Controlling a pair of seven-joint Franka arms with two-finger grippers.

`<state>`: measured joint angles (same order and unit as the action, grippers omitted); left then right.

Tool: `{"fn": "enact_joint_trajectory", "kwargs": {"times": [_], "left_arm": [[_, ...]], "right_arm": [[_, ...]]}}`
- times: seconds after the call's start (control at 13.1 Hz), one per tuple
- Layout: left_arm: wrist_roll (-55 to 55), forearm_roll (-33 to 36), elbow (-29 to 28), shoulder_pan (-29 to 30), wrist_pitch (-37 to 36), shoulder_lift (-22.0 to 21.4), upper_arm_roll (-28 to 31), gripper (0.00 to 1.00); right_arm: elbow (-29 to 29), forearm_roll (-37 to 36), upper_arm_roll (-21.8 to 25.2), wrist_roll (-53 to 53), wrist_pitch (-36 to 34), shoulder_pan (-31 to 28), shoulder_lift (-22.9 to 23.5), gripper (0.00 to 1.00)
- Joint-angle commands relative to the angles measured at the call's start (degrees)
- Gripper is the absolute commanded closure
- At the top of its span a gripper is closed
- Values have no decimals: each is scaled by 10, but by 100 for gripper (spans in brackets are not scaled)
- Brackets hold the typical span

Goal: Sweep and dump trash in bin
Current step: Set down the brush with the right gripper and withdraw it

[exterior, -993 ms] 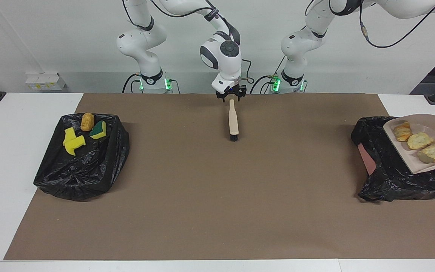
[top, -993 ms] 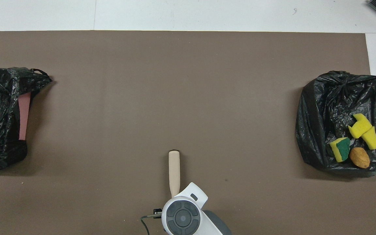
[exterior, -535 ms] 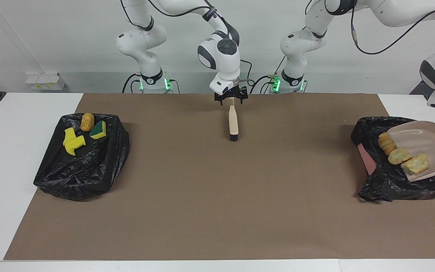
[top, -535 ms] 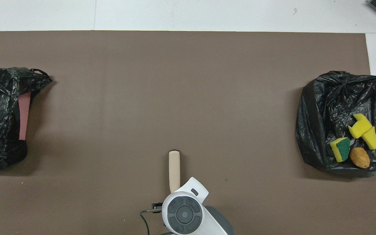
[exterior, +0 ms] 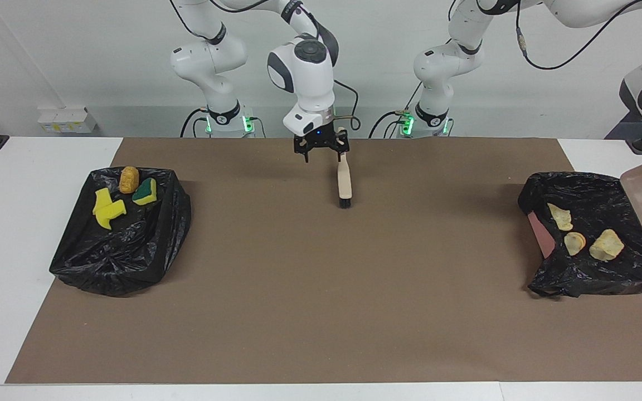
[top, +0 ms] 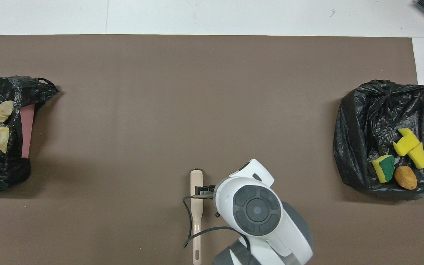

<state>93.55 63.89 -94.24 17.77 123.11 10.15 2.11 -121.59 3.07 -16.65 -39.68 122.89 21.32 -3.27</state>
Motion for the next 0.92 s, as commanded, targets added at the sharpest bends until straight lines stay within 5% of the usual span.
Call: {"fn": "enact_joint_trajectory", "kwargs": {"times": [0.0, 0.38, 0.84], "left_arm": [[-15, -22, -16, -18, 5, -22, -4, 100], [-24, -223, 36, -92, -108, -22, -4, 100], [-223, -385, 14, -154, -192, -43, -10, 100]], "right_arm": [[34, -36, -2, 30, -28, -37, -5, 0], [107, -37, -2, 117, -83, -122, -4, 0], [190, -59, 8, 199, -206, -203, -4, 0]]}}
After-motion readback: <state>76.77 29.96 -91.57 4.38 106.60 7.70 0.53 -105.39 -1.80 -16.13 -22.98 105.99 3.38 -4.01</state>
